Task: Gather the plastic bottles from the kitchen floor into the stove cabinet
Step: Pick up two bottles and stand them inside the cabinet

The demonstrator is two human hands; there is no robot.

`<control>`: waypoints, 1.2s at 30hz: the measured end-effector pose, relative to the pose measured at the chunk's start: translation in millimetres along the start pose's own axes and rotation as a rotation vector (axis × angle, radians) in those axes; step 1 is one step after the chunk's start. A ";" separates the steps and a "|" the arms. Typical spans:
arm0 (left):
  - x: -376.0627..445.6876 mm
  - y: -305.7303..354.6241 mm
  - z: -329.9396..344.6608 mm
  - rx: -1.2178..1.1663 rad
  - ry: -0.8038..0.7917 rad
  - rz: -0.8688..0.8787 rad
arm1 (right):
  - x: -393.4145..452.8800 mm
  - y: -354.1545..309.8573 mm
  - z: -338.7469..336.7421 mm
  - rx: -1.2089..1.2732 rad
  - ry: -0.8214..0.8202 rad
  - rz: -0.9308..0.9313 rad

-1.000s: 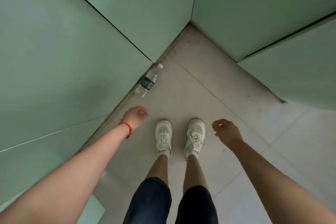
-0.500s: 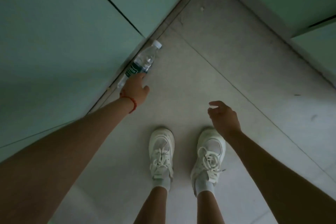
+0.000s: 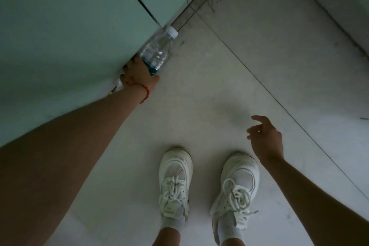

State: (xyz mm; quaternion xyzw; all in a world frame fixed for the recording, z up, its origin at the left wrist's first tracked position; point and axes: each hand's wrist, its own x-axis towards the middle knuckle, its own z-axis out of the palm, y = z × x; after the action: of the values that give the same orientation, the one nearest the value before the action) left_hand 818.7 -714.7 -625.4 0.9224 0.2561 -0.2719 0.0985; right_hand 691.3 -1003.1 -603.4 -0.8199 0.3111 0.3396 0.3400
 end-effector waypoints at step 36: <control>-234.9 5.1 -158.1 -0.241 -0.566 0.075 | -193.7 -73.5 -151.2 -0.177 -0.159 -0.044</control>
State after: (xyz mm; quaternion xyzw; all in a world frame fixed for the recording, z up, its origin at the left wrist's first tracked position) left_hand 723.4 -766.7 -363.9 0.8007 0.2146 -0.4816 0.2845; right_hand 686.5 -1023.0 -347.8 -0.8238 0.2342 0.4221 0.2973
